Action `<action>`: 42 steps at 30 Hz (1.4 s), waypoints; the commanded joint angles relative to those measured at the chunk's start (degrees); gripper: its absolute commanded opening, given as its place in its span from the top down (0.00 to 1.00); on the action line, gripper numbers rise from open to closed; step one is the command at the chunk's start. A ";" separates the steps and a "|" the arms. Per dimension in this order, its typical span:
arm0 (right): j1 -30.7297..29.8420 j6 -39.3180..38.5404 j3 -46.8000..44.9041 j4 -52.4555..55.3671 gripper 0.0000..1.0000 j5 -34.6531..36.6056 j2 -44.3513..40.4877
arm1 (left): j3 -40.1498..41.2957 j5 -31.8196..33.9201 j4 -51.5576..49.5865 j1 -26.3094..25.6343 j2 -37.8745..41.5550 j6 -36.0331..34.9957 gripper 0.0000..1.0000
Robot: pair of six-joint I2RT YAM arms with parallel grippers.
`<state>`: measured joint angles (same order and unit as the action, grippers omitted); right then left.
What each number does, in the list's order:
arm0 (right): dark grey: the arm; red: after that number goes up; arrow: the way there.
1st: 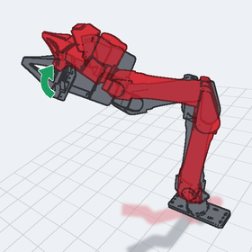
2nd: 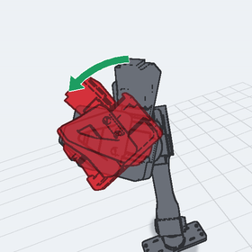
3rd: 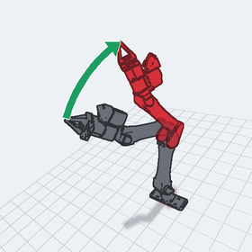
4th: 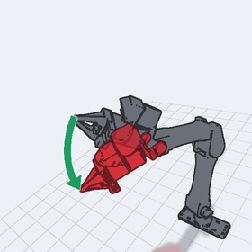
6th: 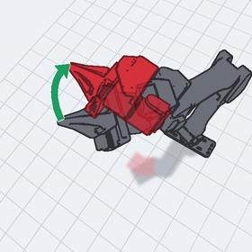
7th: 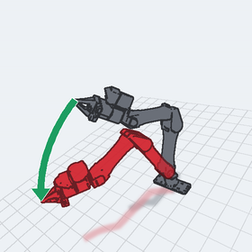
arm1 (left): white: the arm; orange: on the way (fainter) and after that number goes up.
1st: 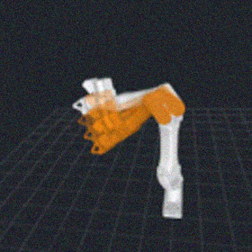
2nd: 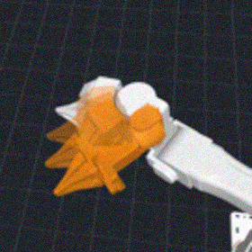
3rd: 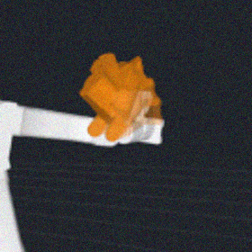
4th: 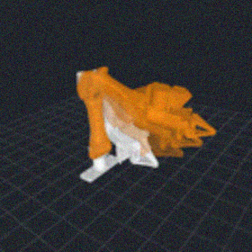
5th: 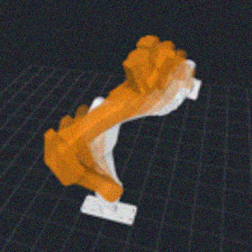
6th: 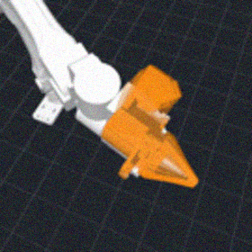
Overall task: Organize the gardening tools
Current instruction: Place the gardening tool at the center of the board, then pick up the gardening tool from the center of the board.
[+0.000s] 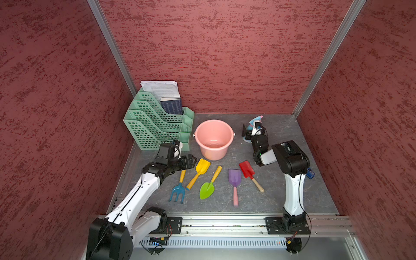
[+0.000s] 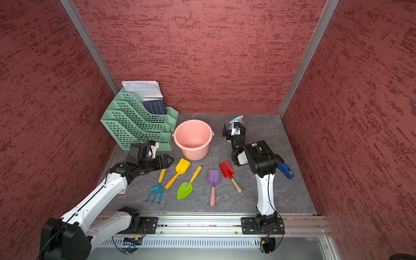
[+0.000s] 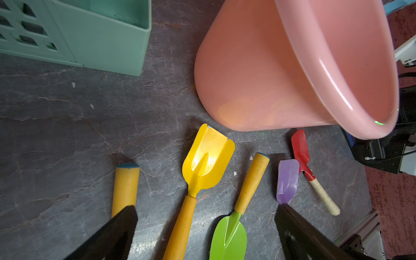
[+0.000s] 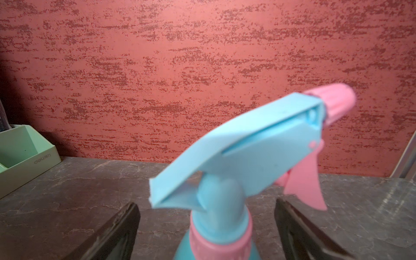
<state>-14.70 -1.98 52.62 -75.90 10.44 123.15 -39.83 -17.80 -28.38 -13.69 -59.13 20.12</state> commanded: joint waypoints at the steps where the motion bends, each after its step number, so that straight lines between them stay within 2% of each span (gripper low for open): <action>1: -0.51 -0.15 -1.73 -3.77 0.02 2.10 -3.29 | 0.66 0.46 0.18 -0.46 1.26 0.23 0.00; 11: -3.05 1.80 -10.25 -3.65 0.02 9.62 -11.42 | 0.46 0.87 0.13 -1.05 2.00 1.18 0.00; 15: -6.71 -2.61 -12.80 1.44 0.02 14.84 -17.42 | 0.04 2.82 -1.05 -1.92 2.35 1.91 0.00; 20: -11.42 -3.10 -13.23 19.83 0.02 24.17 -29.00 | -1.17 7.33 -4.70 -4.27 2.52 2.42 0.00; 22: -13.02 1.47 -12.15 32.95 0.01 27.75 -34.87 | -1.71 10.76 -6.91 -5.53 2.55 3.13 0.00; 24: -14.06 8.13 -10.74 47.33 0.02 27.62 -40.92 | -2.05 14.07 -8.83 -6.67 2.52 4.13 0.00; 27: -15.24 18.32 -9.10 65.66 0.02 24.76 -49.23 | -2.54 18.59 -11.81 -8.30 2.27 5.73 0.01; 29: -16.03 22.52 -9.12 73.10 0.02 21.48 -53.78 | -2.78 20.97 -13.34 -8.93 2.02 6.48 0.01; 33: -17.47 23.34 -8.38 82.80 0.02 11.95 -59.70 | -3.51 24.24 -15.25 -8.98 -1.04 5.94 0.03; 37: -18.01 23.45 -7.55 89.44 0.02 2.95 -63.53 | -5.60 25.44 -16.18 -8.82 -8.42 3.44 0.06; 42: -18.26 23.24 -7.10 94.17 0.01 -3.64 -66.19 | -7.54 25.07 -16.01 -7.77 -16.10 1.79 0.10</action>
<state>-32.47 20.36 43.16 12.10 13.26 58.48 -45.84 6.13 -43.44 -22.15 -73.38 23.64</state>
